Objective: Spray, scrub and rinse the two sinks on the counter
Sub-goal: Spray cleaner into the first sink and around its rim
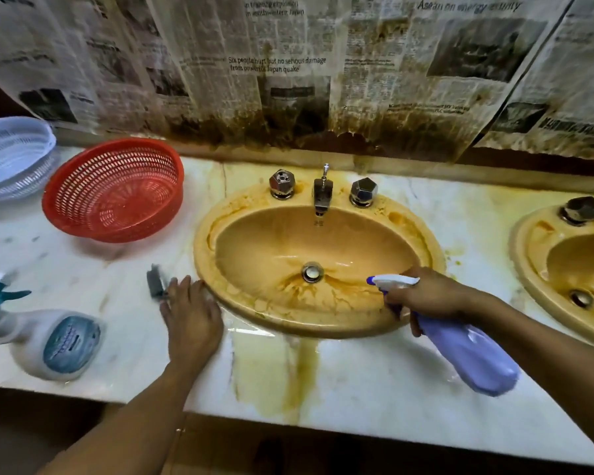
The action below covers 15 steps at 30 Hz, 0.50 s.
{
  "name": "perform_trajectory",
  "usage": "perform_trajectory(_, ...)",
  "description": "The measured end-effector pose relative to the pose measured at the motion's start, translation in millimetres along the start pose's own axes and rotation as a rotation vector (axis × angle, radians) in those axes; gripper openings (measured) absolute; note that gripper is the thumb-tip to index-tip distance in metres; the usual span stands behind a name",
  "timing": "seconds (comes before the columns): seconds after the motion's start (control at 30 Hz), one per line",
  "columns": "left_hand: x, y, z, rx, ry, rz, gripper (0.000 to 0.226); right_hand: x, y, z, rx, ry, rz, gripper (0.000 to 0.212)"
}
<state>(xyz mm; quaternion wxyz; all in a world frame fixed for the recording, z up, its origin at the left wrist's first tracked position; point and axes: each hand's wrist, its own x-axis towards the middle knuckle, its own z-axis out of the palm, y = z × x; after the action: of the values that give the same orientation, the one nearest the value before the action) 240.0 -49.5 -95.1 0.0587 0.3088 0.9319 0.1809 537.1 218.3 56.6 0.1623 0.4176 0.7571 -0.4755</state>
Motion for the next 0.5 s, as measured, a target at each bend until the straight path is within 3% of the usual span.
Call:
perform_trajectory(0.1, -1, 7, 3, 0.008, 0.055, 0.008, 0.039, 13, 7, -13, -0.151, -0.070, 0.045, 0.030)
perform_trajectory(0.23, -1, 8, 6, -0.035, 0.084, -0.014, 0.043, 31, 13, -27, -0.265, -0.178, -0.037, 0.042)
perform_trajectory(0.5, -1, 6, 11, -0.025, 0.116, -0.013, 0.043, 42, -1, -31, -0.313, -0.180, -0.140, 0.029)
